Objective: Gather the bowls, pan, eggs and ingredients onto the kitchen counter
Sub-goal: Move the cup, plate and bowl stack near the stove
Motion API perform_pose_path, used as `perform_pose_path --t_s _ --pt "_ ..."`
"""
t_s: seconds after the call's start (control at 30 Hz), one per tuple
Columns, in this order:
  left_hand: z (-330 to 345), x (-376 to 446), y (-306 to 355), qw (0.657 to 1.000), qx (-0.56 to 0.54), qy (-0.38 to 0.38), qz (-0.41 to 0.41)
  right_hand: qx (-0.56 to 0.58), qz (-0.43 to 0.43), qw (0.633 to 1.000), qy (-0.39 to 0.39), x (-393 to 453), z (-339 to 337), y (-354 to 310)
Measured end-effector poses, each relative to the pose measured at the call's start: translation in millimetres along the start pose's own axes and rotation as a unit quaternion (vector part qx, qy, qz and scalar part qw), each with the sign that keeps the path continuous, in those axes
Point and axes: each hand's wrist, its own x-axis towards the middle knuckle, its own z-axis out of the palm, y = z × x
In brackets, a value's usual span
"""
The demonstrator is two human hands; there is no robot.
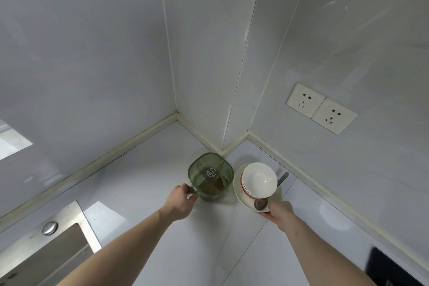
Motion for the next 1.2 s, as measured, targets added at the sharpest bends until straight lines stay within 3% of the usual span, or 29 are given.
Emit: perform_pose_path --t_s 0.37,0.6,1.2 --pt "19 -34 -15 0.992 -0.107 -0.066 -0.01 -0.001 0.005 1.0 -0.004 -18 -11 19" --pt "21 -60 -32 0.981 -0.186 -0.056 -0.013 -0.011 0.005 1.0 0.021 -37 -18 46" --pt "15 -195 -69 0.982 -0.163 -0.069 0.061 -0.061 -0.047 0.996 0.037 -135 -85 136"
